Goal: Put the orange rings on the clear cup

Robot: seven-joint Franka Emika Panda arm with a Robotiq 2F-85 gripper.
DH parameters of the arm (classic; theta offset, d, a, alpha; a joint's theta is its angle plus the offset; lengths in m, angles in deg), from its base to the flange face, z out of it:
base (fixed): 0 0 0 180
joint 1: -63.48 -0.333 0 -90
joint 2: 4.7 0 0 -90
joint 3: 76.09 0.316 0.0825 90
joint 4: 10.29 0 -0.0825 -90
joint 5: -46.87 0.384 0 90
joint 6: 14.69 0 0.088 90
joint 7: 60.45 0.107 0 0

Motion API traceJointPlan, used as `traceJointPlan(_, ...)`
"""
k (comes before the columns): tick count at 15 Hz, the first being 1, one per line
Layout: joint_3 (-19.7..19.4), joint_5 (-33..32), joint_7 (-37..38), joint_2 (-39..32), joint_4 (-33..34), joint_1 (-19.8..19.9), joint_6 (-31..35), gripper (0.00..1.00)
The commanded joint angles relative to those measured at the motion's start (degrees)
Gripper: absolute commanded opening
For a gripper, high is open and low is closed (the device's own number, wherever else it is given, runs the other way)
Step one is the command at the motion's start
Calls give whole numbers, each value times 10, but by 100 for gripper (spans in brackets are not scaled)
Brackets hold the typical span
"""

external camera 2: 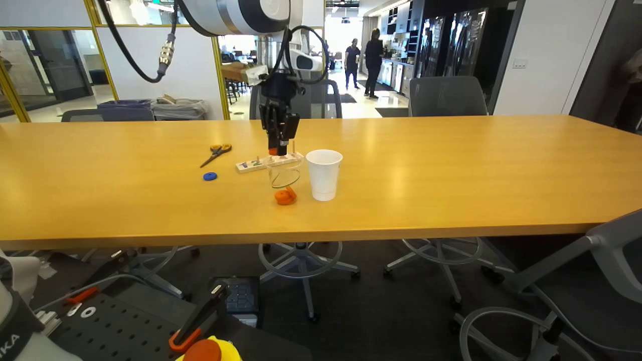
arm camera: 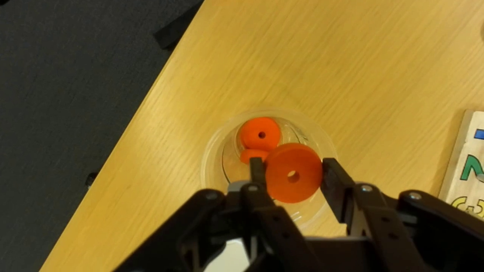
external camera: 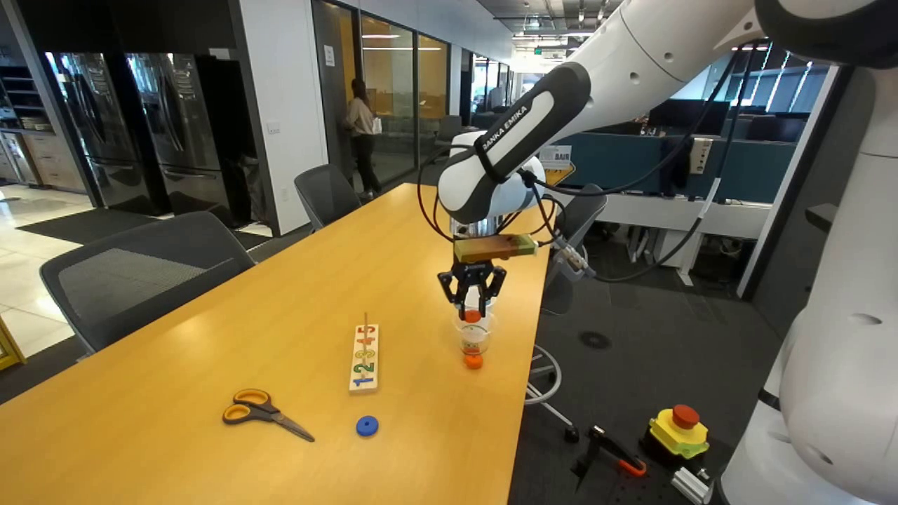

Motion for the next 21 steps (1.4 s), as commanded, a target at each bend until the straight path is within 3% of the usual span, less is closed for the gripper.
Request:
traceJointPlan(1, 5, 4, 11, 11, -11, 7, 17, 67)
traceJointPlan(6, 6, 4, 15, 15, -15, 7, 18, 99)
traceJointPlan(10, 21, 7, 7, 20, -17, -5, 11, 100)
traceJointPlan(21, 139, 6, -31, -21, -23, -101, 58, 100)
